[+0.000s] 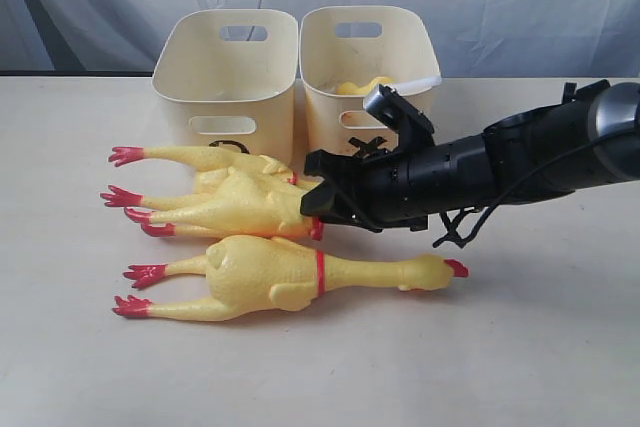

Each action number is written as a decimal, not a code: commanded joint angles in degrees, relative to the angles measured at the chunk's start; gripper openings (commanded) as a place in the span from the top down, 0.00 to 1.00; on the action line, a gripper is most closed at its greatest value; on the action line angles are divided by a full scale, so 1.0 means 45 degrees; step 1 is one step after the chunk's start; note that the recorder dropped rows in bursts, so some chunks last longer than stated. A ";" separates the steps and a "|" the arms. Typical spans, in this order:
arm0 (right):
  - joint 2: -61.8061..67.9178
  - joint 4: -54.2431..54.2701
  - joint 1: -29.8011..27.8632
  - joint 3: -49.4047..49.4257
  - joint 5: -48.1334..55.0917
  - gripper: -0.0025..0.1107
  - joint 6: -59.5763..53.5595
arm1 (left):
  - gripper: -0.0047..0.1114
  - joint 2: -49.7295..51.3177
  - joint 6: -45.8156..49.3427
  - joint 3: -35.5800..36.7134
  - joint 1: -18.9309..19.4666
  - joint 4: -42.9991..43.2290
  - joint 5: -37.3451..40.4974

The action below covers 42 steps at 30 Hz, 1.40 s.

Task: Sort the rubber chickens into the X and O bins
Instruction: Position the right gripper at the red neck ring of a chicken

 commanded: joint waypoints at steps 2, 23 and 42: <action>0.0035 0.0026 -0.0002 -0.0064 -0.0359 0.73 -0.0100 | 0.96 -0.0049 -0.0039 0.0030 0.0019 -0.0034 -0.0158; 0.0035 0.0026 -0.0002 -0.0064 -0.0554 0.61 -0.0100 | 0.96 -0.0049 -0.0039 0.0030 0.0019 -0.0034 -0.0158; 0.0915 0.0026 -0.0002 -0.0476 0.0872 0.58 -0.0214 | 0.96 -0.0049 -0.0039 0.0030 0.0019 -0.0034 -0.0158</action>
